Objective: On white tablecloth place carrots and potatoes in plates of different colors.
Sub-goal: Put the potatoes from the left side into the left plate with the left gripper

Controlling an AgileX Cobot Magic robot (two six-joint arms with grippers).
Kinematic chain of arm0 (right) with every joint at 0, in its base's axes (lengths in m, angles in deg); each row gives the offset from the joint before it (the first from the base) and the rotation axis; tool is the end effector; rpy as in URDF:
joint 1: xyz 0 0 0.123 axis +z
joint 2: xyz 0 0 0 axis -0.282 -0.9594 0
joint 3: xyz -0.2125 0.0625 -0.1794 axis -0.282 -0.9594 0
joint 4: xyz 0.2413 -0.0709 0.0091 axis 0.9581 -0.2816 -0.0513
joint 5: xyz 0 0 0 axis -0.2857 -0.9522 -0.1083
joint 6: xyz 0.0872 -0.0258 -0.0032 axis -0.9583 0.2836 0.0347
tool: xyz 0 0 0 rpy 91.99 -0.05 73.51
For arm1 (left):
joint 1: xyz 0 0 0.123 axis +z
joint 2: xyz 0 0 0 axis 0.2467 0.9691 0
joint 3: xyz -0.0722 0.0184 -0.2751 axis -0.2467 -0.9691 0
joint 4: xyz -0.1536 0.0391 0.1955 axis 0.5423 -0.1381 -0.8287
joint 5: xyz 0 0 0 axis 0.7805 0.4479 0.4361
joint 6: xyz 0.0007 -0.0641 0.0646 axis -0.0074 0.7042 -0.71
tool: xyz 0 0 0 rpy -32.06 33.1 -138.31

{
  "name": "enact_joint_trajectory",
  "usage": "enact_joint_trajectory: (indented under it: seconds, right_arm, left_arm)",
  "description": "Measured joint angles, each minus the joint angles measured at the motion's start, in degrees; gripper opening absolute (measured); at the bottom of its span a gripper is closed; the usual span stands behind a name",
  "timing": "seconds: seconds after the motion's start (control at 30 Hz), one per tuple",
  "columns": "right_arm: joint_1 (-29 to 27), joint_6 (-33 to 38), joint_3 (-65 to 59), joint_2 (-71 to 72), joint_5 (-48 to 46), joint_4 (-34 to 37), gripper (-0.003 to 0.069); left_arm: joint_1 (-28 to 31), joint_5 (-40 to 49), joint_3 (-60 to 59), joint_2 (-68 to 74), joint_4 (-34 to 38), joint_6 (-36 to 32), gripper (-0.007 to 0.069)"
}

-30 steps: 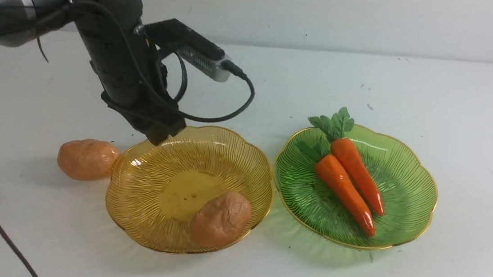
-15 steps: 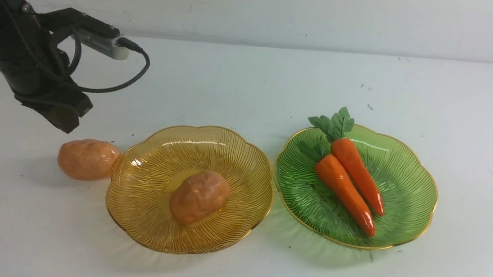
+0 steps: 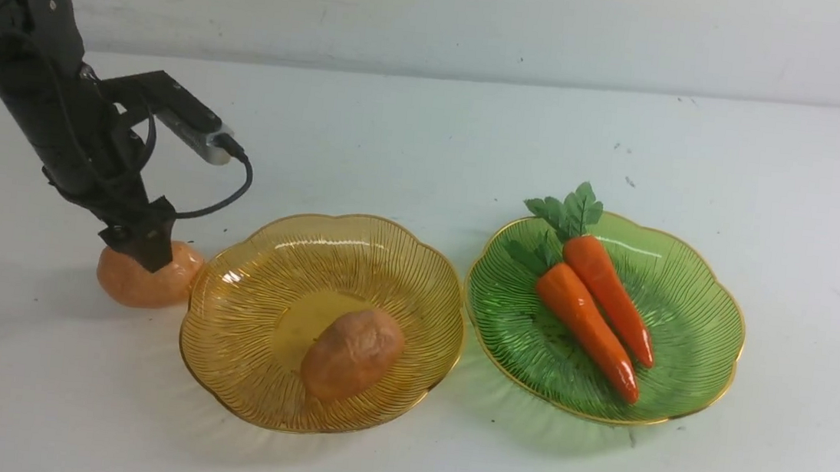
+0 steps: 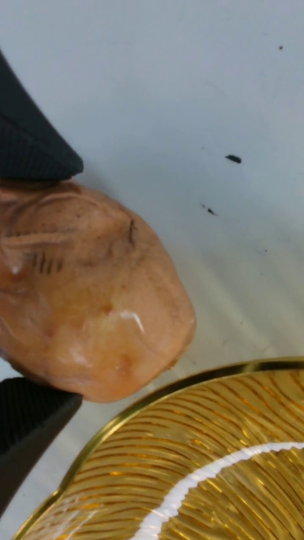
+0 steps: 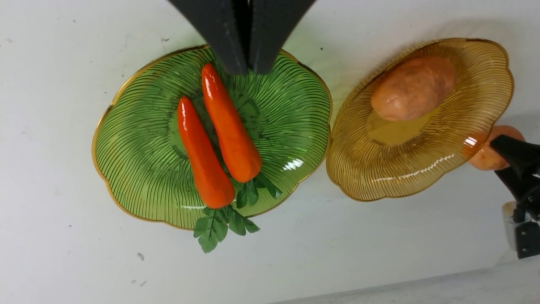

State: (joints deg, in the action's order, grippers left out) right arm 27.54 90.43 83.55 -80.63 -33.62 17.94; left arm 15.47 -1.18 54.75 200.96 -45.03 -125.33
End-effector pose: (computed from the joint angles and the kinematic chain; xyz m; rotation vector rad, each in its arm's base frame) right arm 0.1081 0.0419 0.2894 -0.0816 2.1237 0.4973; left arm 0.4216 0.0003 0.1892 1.1129 2.7556 -0.0429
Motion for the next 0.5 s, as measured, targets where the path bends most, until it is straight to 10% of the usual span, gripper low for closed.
enact_joint_trajectory:
  seconds: [0.2, 0.5]
  right_arm:
    - [0.00, 0.11, 0.00, 0.00, 0.12, 0.00, -0.0015]
    - [0.00, 0.11, 0.00, 0.00, 0.37, 0.00, -0.0015]
  left_arm:
    - [-0.23, 3.56, 0.31, 0.10, -7.92, 7.00, 0.0379]
    - [0.13, 9.27, 6.11, -2.02, -13.16, 20.65, 0.0368]
